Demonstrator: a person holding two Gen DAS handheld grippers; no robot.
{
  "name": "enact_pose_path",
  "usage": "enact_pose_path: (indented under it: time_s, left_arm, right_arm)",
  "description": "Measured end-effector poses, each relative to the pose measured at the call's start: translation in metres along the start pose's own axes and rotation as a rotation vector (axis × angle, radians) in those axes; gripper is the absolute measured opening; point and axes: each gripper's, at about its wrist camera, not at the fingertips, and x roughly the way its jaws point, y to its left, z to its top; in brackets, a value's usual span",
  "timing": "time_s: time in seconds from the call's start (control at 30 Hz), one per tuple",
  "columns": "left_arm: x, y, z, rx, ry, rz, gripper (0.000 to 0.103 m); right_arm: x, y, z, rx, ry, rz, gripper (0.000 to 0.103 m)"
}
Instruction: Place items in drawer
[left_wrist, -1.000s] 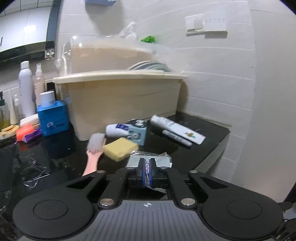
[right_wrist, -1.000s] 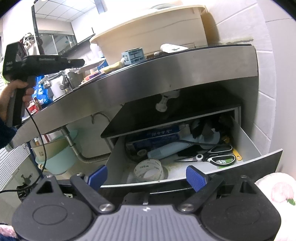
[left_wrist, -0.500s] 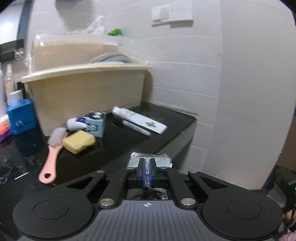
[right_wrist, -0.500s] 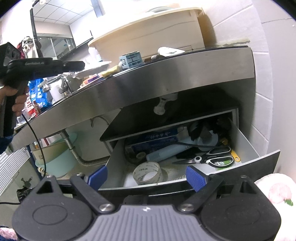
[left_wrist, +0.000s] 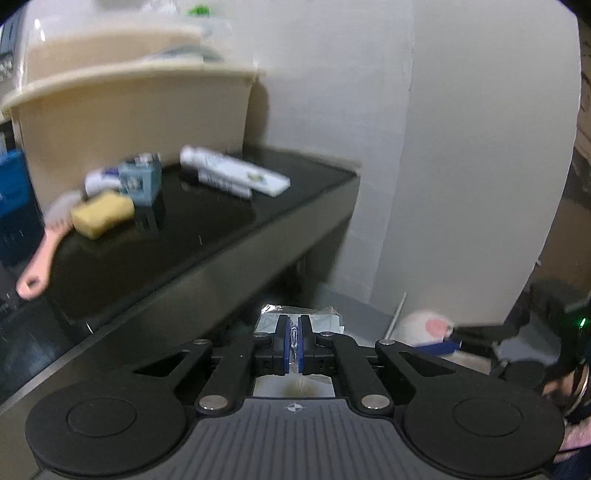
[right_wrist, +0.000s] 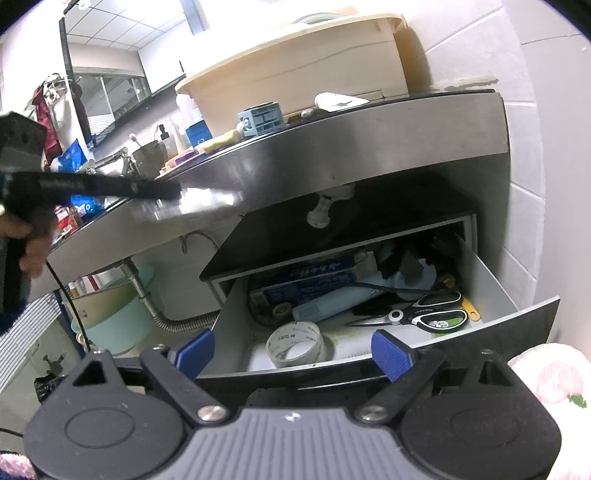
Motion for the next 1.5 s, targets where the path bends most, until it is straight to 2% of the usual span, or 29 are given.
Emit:
enact_pose_path:
  time_s: [0.2, 0.33, 0.43, 0.73, 1.03, 1.17, 1.5]
  left_arm:
    - [0.041, 0.014, -0.029, 0.009, 0.128, 0.038, 0.004]
    - [0.068, 0.026, -0.05, -0.007, 0.219, 0.039, 0.004]
    - [0.087, 0.029, -0.065, 0.017, 0.285, 0.046, 0.004]
    - [0.119, 0.041, -0.088, 0.0, 0.419, 0.026, 0.004]
    - [0.139, 0.053, -0.1, -0.018, 0.511, 0.054, 0.004]
    - [0.146, 0.06, -0.102, -0.033, 0.515, 0.085, 0.004]
    - [0.169, 0.067, -0.108, -0.061, 0.572, 0.1, 0.004]
  right_arm:
    - [0.0, 0.0, -0.001, 0.001, 0.005, 0.001, 0.092]
    - [0.0, 0.0, -0.002, 0.002, 0.009, 0.001, 0.092]
    - [0.001, 0.0, -0.002, 0.002, 0.011, 0.002, 0.092]
    - [0.002, -0.002, -0.003, 0.015, 0.019, 0.001, 0.092]
    - [0.002, -0.003, -0.004, 0.017, 0.021, 0.001, 0.092]
    - [0.002, -0.003, -0.004, 0.019, 0.021, 0.0, 0.092]
    - [0.002, -0.005, -0.003, 0.024, 0.023, -0.001, 0.092]
